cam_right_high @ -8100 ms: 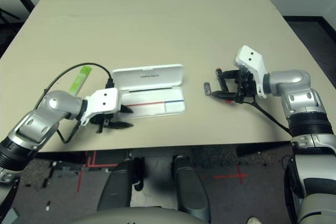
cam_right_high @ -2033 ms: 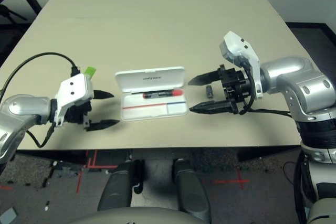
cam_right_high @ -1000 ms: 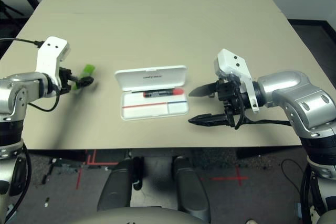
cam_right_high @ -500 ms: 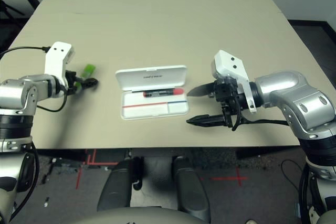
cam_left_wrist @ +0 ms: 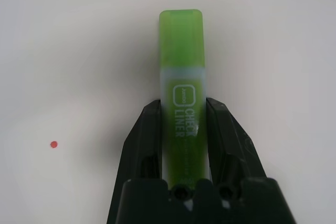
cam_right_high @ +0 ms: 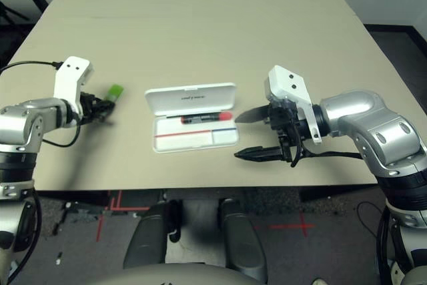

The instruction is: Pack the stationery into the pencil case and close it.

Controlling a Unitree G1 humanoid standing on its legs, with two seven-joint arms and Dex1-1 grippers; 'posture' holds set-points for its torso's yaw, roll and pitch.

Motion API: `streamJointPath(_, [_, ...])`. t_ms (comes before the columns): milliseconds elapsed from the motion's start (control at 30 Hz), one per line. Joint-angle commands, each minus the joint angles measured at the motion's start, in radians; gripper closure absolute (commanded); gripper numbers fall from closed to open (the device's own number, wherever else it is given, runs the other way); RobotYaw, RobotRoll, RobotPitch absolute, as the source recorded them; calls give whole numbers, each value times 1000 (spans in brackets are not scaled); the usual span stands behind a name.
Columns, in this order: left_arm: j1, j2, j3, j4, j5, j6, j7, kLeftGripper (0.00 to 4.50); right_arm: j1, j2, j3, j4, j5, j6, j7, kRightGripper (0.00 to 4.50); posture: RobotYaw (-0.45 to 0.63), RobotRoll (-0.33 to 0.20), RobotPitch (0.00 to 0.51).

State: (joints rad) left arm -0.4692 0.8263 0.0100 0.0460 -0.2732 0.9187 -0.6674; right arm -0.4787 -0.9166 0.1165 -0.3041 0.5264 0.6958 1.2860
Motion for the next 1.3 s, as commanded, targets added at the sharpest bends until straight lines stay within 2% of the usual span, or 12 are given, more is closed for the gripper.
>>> streamJointPath(33, [88, 78, -9, -58, -15, -160, -170, 3421, -6, 17, 15, 11, -7, -20, 0, 0, -4, 0, 202])
streamJointPath(133, [186, 144, 8, -101, -41, -298, -325, 3421, -17, 42, 6, 22, 5, -22, -4, 0, 11, 0, 199])
streamJointPath(233, [264, 192, 27, -134, -63, -374, -437, 3421, -28, 54, 5, 33, 5, -24, -2, 0, 20, 0, 200])
streamJointPath(367, [327, 200, 68, -200, -130, -402, -525, 3421, -36, 56, 13, 52, -9, -37, 8, 0, 29, 0, 200])
streamJointPath(500, [326, 197, 75, -294, -182, -363, -542, 3421, -37, 45, 23, 64, -19, -39, 18, 0, 32, 0, 198])
streamJointPath(700, [274, 206, 20, -418, -214, -279, -535, 3421, -35, 40, 34, 84, -40, -57, 25, 0, 30, 0, 197])
streamJointPath(1033, [44, 133, -201, -455, -143, -164, -472, 3421, -18, 17, 41, 93, -72, -70, 36, 0, 24, 0, 197])
streamJointPath(1300, [-133, -15, -413, -373, -26, -147, -445, 3421, 10, -10, 34, 94, -90, -78, 33, 0, 12, 0, 198])
